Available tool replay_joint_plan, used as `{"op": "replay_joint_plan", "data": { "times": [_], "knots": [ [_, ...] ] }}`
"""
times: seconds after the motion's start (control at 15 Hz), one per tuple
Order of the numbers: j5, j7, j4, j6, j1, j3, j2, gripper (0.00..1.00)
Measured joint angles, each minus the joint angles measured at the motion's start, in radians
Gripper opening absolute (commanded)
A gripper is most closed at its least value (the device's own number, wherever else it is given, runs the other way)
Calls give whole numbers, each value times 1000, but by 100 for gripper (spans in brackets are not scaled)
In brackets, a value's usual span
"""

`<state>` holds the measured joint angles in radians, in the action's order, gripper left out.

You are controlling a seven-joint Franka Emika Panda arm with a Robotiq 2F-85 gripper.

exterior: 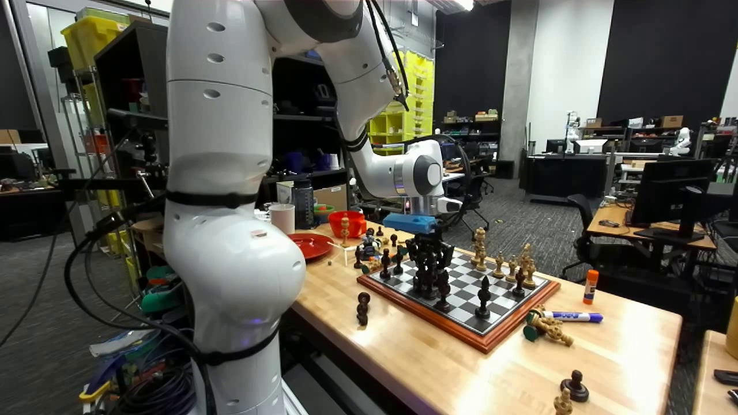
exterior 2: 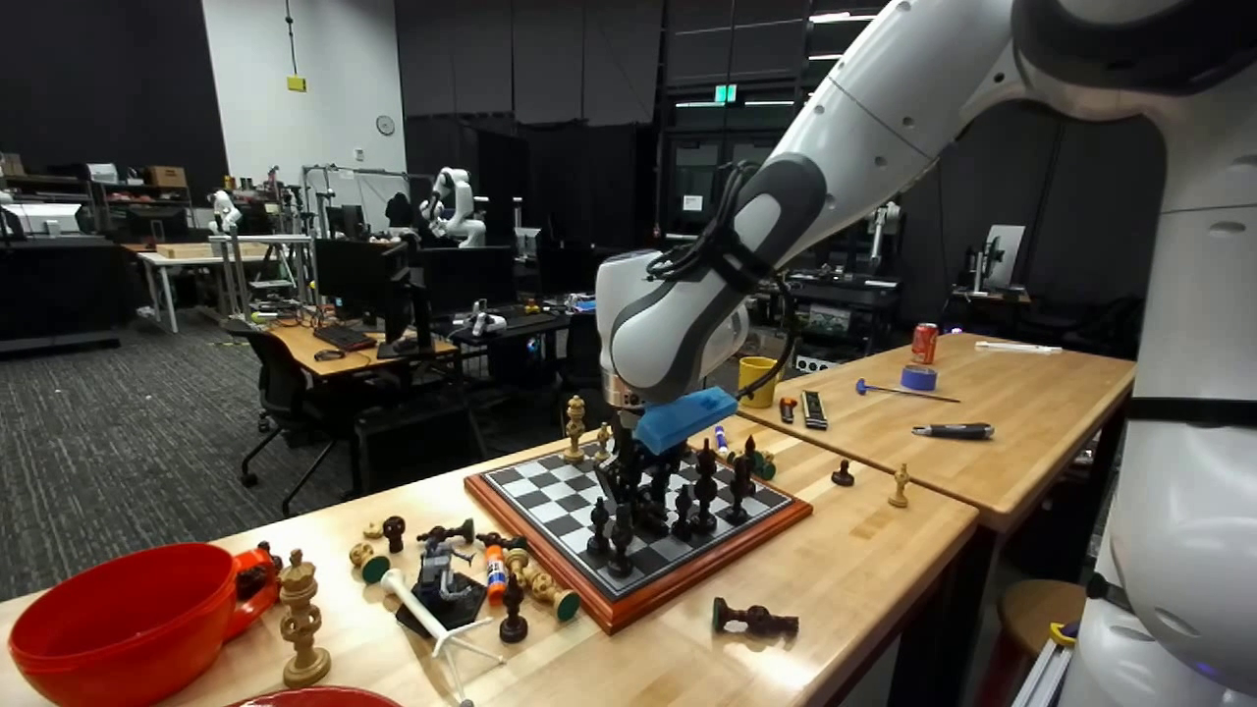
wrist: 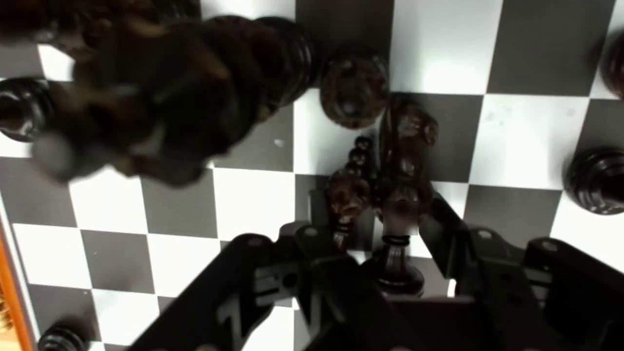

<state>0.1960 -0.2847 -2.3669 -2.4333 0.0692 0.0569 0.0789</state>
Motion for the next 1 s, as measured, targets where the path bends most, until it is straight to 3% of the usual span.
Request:
{"op": "replay_joint_plan", "data": {
  "times": [0.4,0.8,1.0],
  "knots": [
    [-55,77,-3,8,32,47,-73,25],
    [52,72,-1,-10,34,62,-255,25],
    [121,49,0,-13,-1,62,-364,25]
  ]
}}
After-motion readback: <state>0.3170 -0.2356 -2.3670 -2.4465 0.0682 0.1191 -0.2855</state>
